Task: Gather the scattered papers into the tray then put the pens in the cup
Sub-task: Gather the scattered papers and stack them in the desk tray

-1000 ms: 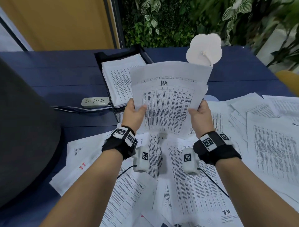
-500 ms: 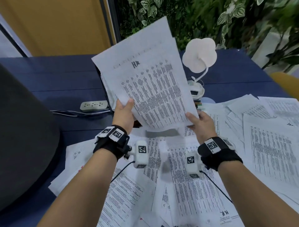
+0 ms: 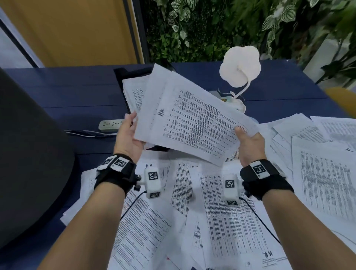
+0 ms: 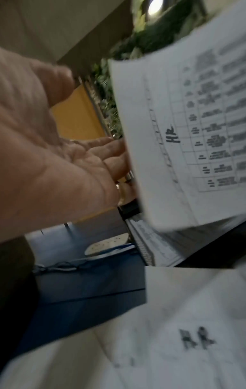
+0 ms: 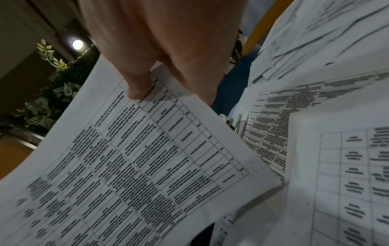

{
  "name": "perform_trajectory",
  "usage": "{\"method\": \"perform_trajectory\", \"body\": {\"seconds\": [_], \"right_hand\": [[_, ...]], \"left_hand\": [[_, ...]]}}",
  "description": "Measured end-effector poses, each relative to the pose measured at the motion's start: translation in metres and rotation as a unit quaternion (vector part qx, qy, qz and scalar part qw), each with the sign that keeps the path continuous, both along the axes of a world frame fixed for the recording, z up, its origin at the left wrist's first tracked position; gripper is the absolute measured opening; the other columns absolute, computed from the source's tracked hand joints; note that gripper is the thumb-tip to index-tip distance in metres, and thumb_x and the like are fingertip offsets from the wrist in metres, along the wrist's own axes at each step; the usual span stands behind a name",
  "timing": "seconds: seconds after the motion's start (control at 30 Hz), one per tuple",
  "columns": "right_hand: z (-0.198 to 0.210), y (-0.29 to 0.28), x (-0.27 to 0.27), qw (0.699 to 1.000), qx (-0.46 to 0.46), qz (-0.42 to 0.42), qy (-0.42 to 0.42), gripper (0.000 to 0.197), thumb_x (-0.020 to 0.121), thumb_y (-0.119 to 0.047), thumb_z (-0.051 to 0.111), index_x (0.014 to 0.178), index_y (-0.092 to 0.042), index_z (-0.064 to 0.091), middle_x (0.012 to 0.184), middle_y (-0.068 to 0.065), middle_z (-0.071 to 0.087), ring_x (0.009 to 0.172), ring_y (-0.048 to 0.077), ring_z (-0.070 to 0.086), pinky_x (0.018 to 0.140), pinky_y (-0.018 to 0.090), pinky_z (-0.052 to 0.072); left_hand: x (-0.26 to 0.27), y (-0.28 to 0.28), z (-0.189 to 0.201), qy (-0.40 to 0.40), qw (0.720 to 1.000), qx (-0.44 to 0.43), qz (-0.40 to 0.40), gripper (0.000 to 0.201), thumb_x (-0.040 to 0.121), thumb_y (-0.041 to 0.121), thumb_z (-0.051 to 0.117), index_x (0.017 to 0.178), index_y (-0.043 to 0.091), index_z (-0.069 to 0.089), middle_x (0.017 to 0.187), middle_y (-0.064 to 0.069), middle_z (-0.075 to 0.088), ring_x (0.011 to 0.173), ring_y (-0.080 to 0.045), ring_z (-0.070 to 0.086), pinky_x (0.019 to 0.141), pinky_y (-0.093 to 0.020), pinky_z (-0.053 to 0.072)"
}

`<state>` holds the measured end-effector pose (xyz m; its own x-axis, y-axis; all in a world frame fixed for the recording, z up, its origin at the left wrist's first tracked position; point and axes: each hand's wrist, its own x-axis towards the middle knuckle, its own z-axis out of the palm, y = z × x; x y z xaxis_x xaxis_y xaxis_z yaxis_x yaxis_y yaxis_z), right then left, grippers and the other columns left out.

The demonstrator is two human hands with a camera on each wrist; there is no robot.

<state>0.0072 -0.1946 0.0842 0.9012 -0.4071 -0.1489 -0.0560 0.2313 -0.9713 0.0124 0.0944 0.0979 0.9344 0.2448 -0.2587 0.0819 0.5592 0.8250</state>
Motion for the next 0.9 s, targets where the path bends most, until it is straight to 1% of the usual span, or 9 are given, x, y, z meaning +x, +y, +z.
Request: {"method": "perform_trajectory", "body": {"seconds": [0.13, 0.2, 0.3, 0.43, 0.53, 0.63, 0.73, 0.8, 0.9], "right_hand": [[-0.001, -0.003, 0.001, 1.0, -0.025, 0.009, -0.016, 0.029, 0.09, -0.007, 0.061, 0.119, -0.002, 0.061, 0.107, 0.009, 0.068, 0.09, 0.017, 0.067, 0.077, 0.025, 0.057], [-0.006, -0.004, 0.002, 0.999, -0.028, 0.007, -0.015, 0.028, 0.088, -0.007, 0.063, 0.116, 0.0, 0.062, 0.106, 0.012, 0.068, 0.091, 0.021, 0.066, 0.08, 0.029, 0.056], [-0.014, -0.004, 0.002, 0.998, -0.058, 0.011, 0.002, 0.015, 0.085, -0.003, 0.066, 0.097, -0.011, 0.066, 0.092, 0.005, 0.069, 0.083, 0.019, 0.065, 0.084, 0.036, 0.053], [-0.018, -0.007, 0.002, 0.99, -0.136, 0.036, 0.006, 0.017, 0.083, -0.004, 0.067, 0.092, -0.019, 0.064, 0.093, 0.006, 0.069, 0.086, 0.02, 0.065, 0.088, 0.043, 0.054], [-0.008, -0.006, 0.003, 0.976, -0.216, 0.029, -0.014, 0.02, 0.083, -0.005, 0.064, 0.094, -0.021, 0.06, 0.087, -0.007, 0.063, 0.083, 0.016, 0.061, 0.085, 0.036, 0.053], [0.011, -0.005, 0.004, 0.914, -0.406, 0.015, 0.01, 0.024, 0.086, -0.012, 0.056, 0.108, -0.02, 0.06, 0.093, -0.009, 0.062, 0.085, 0.019, 0.057, 0.09, 0.036, 0.046], [0.027, -0.001, 0.01, 0.779, -0.621, 0.049, 0.068, 0.03, 0.089, -0.022, 0.05, 0.117, -0.027, 0.059, 0.106, 0.002, 0.066, 0.104, 0.026, 0.056, 0.104, 0.05, 0.025], [0.033, 0.005, 0.013, 0.707, -0.698, 0.083, 0.075, 0.027, 0.091, -0.028, 0.048, 0.116, -0.031, 0.059, 0.105, 0.002, 0.066, 0.106, 0.027, 0.054, 0.105, 0.056, 0.017], [0.039, 0.013, 0.015, 0.686, -0.714, 0.129, 0.052, 0.019, 0.095, -0.029, 0.044, 0.099, -0.03, 0.063, 0.09, -0.002, 0.067, 0.099, 0.024, 0.058, 0.106, 0.056, 0.012]], "left_hand": [[0.0, 0.008, 0.002, -0.02, 0.985, 0.156, -0.069, 0.045, 0.082, 0.043, 0.065, 0.118, 0.016, 0.058, 0.102, -0.004, 0.067, 0.076, -0.019, 0.06, 0.07, -0.033, 0.045], [-0.001, 0.007, -0.002, -0.03, 0.962, 0.256, -0.087, 0.041, 0.075, 0.028, 0.077, 0.112, 0.014, 0.064, 0.105, -0.006, 0.069, 0.09, -0.025, 0.065, 0.077, -0.036, 0.051], [-0.003, 0.002, -0.009, -0.015, 0.941, 0.331, -0.069, 0.024, 0.077, 0.016, 0.077, 0.097, 0.027, 0.069, 0.106, -0.002, 0.067, 0.098, -0.024, 0.065, 0.089, -0.041, 0.053], [-0.002, -0.005, -0.019, 0.017, 0.925, 0.378, -0.046, 0.021, 0.078, 0.019, 0.076, 0.096, 0.024, 0.066, 0.1, -0.006, 0.067, 0.082, -0.021, 0.063, 0.081, -0.04, 0.055], [0.001, -0.009, -0.013, 0.014, 0.911, 0.411, -0.043, 0.011, 0.082, 0.022, 0.072, 0.089, 0.027, 0.065, 0.083, 0.002, 0.064, 0.073, -0.018, 0.055, 0.072, -0.032, 0.051], [0.004, -0.008, -0.008, -0.011, 0.899, 0.434, -0.063, 0.005, 0.083, 0.027, 0.071, 0.083, 0.028, 0.066, 0.075, -0.007, 0.058, 0.069, -0.017, 0.048, 0.073, -0.03, 0.046], [0.006, -0.007, 0.001, -0.032, 0.891, 0.444, -0.089, 0.01, 0.083, 0.025, 0.071, 0.075, 0.031, 0.068, 0.076, -0.018, 0.062, 0.07, -0.02, 0.05, 0.071, -0.035, 0.047], [0.008, -0.008, 0.009, -0.046, 0.89, 0.442, -0.1, 0.015, 0.084, 0.019, 0.07, 0.072, 0.028, 0.068, 0.078, -0.005, 0.068, 0.074, -0.019, 0.058, 0.074, -0.034, 0.05], [0.01, -0.013, 0.018, -0.062, 0.888, 0.441, -0.119, 0.001, 0.082, 0.022, 0.071, 0.082, 0.022, 0.07, 0.084, -0.011, 0.069, 0.075, -0.02, 0.06, 0.075, -0.032, 0.048]]}}
